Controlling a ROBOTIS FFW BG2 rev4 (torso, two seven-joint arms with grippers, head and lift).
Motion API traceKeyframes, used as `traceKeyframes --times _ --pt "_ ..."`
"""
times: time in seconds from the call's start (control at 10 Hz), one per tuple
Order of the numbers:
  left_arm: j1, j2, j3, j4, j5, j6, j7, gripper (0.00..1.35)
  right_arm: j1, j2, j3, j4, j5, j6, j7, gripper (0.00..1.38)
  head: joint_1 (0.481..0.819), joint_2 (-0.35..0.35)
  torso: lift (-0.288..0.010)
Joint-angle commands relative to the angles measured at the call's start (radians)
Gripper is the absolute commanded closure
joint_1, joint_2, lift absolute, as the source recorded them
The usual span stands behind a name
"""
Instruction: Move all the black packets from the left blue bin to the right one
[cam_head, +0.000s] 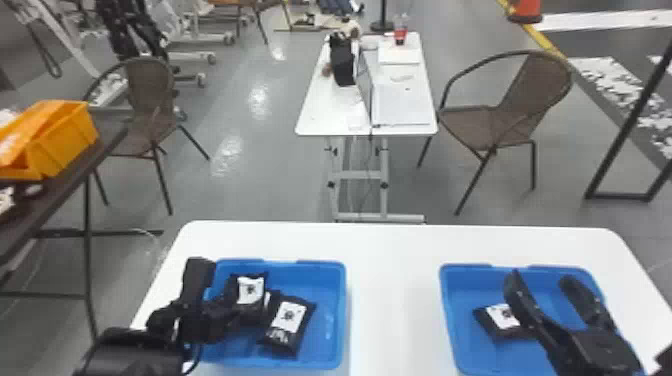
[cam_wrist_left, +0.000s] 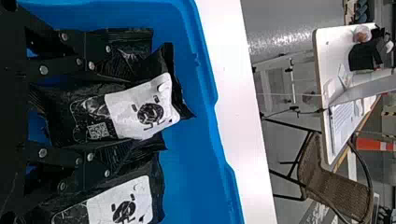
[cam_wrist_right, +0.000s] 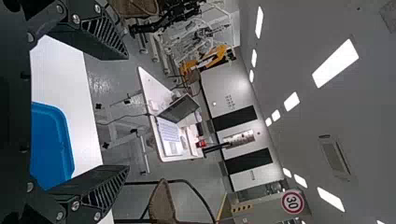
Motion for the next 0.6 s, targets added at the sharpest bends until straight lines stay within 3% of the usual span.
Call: traceKeyframes --times 0.0,0.1,0.3,0.5 --pt "0.002 0.008 -0.010 0.001 -0.013 0.000 -0.024 0.82 -0.003 0.001 0.005 0.006 -0.008 0.001 0.000 0.20 0.695 0.099 0.000" --pt "0.006 0.014 -0.022 -0.001 -0.018 -0.013 -0.049 1.12 -0.004 0.001 0.005 0.008 -0.010 0.001 0.000 0.20 0.695 0.098 0.000" --pt "0.036 0.009 0.013 -0.007 0.102 -0.109 -0.112 1.16 -0.009 0.001 0.010 0.014 -0.020 0.001 0.002 0.20 0.695 0.088 0.000" --pt "0.120 -0.002 0.013 -0.166 0.320 -0.123 -0.178 1.16 -0.015 0.001 0.014 0.016 -0.022 0.004 0.006 0.20 0.695 0.074 0.000"
